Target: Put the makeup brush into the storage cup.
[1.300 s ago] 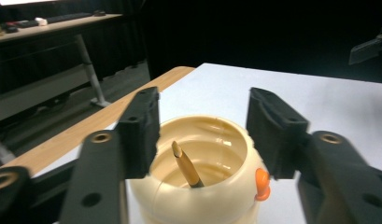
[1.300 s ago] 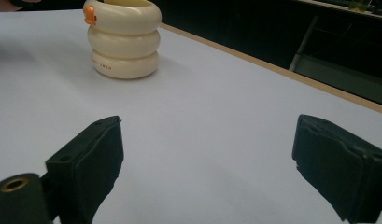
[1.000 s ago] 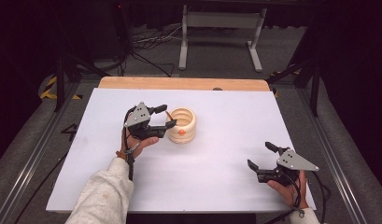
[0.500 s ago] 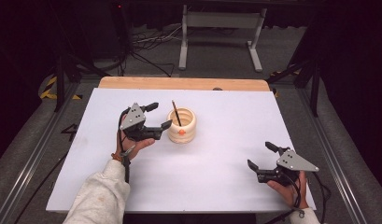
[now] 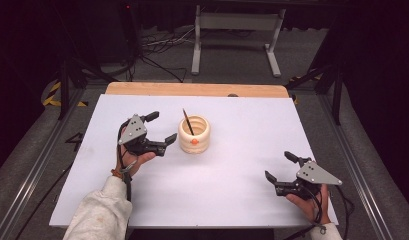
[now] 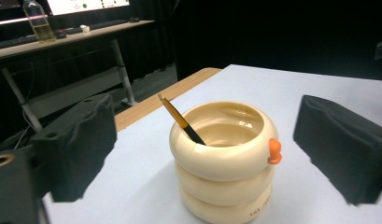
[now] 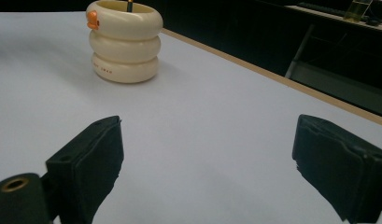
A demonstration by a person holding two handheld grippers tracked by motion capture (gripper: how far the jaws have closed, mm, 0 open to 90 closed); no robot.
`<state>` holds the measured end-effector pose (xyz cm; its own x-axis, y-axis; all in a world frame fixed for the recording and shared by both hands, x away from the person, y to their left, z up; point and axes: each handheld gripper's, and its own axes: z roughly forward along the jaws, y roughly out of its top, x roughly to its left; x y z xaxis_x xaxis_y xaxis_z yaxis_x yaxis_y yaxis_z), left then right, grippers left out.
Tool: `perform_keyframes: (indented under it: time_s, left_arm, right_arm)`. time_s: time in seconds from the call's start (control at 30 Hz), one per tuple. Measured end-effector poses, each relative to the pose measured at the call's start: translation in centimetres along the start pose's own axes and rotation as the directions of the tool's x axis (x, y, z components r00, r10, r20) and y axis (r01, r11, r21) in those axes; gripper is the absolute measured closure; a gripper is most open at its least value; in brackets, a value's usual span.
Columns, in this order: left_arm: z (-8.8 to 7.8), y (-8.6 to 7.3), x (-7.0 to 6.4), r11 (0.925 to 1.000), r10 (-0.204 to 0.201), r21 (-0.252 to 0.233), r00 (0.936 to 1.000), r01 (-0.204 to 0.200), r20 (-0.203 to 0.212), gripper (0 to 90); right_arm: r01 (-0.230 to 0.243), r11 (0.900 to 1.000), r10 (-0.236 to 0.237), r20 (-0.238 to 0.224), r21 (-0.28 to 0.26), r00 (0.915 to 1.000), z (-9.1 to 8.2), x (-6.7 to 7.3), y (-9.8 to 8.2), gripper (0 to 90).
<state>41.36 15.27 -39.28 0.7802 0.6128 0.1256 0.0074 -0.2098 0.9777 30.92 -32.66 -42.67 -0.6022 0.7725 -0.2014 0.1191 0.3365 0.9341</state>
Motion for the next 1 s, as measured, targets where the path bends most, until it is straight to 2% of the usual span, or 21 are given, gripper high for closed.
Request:
perform_keyframes:
  time_s: [0.17, 0.23, 0.43, 0.5, 0.8, 0.93, 1.0]
  left_arm:
    - [-0.4, -0.1, -0.1, 0.9999, 0.004, 0.010, 1.0000, -0.004, -0.004, 6.0]
    - [-0.6, -0.3, -0.3, 0.9997, 0.015, 0.020, 0.9997, -0.015, -0.019, 6.8]
    - [-1.2, -0.8, -0.5, 0.9997, 0.006, 0.022, 0.9997, -0.005, -0.023, 6.0]
    - [-1.4, -0.9, -0.5, 0.9993, 0.006, 0.036, 0.9998, -0.005, -0.021, 5.2]
    - [-2.9, -1.4, -1.0, 0.9974, 0.034, 0.065, 0.9985, -0.031, -0.042, 2.7]
    - [-3.5, -1.6, -1.1, 0.9964, 0.038, 0.077, 0.9985, -0.035, -0.038, 2.5]
    - [-4.0, -1.8, -1.2, 0.9957, 0.050, 0.081, 0.9975, -0.045, -0.051, 2.5]
  right_arm:
    - [0.002, 1.000, -0.002, 0.001, -0.001, 1.0000, 0.0, 0.1, 0.1, 9.3]
    - [0.004, 1.000, -0.004, 0.003, -0.001, 1.0000, -0.1, 0.2, 0.1, 9.3]
    - [0.013, 1.000, -0.013, 0.008, -0.006, 0.9999, -0.2, 0.3, 0.2, 9.1]
    - [0.016, 1.000, -0.016, 0.009, -0.006, 0.9998, -0.2, 0.4, 0.3, 9.1]
    - [0.026, 1.000, -0.026, 0.022, -0.009, 0.9994, -0.4, 0.7, 0.5, 8.9]
    - [0.026, 1.000, -0.026, 0.021, -0.012, 0.9994, -0.4, 0.8, 0.6, 9.0]
    - [0.030, 0.999, -0.030, 0.024, -0.013, 0.9993, -0.4, 0.9, 0.7, 8.9]
